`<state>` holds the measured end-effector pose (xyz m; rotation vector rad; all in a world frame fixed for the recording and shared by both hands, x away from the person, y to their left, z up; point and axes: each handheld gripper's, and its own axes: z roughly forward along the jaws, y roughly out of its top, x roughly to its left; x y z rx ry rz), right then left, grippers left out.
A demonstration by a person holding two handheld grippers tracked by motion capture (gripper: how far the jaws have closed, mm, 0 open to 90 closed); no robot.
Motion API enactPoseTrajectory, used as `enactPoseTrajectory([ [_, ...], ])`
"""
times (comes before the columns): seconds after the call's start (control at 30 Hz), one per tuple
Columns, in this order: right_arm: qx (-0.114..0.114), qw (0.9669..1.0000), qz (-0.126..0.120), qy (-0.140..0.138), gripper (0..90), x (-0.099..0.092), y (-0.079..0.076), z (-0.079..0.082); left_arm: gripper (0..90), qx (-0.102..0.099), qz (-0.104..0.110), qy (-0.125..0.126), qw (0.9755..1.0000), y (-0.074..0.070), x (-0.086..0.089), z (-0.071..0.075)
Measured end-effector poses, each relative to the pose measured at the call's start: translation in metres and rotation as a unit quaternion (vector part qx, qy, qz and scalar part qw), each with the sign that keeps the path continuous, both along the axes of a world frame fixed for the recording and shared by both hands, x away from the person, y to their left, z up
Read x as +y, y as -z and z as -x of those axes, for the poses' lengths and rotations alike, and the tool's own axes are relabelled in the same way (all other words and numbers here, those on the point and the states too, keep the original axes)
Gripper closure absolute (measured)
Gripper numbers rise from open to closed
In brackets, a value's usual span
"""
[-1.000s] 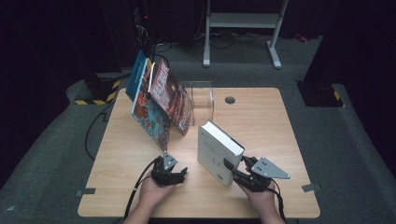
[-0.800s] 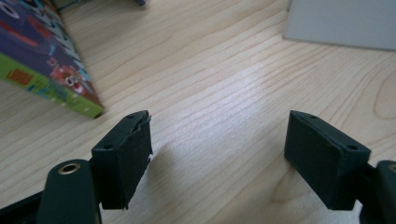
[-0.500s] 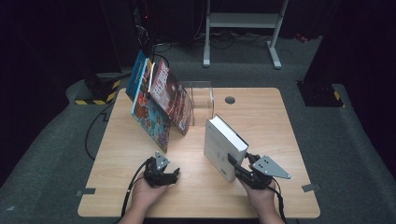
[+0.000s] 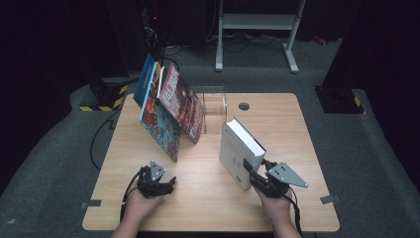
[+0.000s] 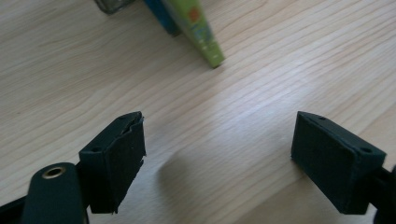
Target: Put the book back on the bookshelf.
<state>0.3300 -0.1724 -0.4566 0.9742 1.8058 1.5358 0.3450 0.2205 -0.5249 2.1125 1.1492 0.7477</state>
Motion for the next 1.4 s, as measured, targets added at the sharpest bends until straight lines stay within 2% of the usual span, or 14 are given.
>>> enactPoseTrajectory([
  [0.2,0.009,0.9999,0.006,0.010,51.3,0.004,-0.003,0.001,17.8,-0.007,-0.005,0.008,0.9999,0.001,0.019,-0.003],
  [0.37,0.015,0.9995,0.021,0.016,49.0,0.008,-0.009,0.000,16.3,0.010,0.012,-0.007,0.9998,0.001,0.036,-0.007],
  [0.47,0.017,0.9995,0.018,0.021,47.3,0.012,-0.013,0.000,16.4,0.015,0.024,-0.007,0.9996,0.002,0.037,-0.008],
  [0.63,0.012,0.9995,0.011,0.026,46.7,0.020,-0.017,0.000,16.5,0.012,0.021,-0.008,0.9997,0.002,0.037,-0.008],
  [0.8,0.015,0.9995,0.005,0.028,47.0,0.021,-0.017,-0.001,16.5,0.012,0.031,-0.015,0.9993,0.003,0.038,-0.006],
  [1.0,0.001,0.9995,0.021,0.024,47.2,0.021,-0.019,-0.002,16.5,0.016,0.036,-0.019,0.9990,0.003,0.039,-0.008],
  [1.2,0.007,0.9994,0.023,0.024,47.3,0.023,-0.024,-0.005,16.6,0.018,0.040,-0.022,0.9988,0.003,0.040,-0.008],
  [1.4,0.023,0.9992,0.022,0.027,49.0,0.026,-0.027,-0.005,16.6,0.018,0.040,-0.023,0.9988,0.003,0.040,-0.008],
])
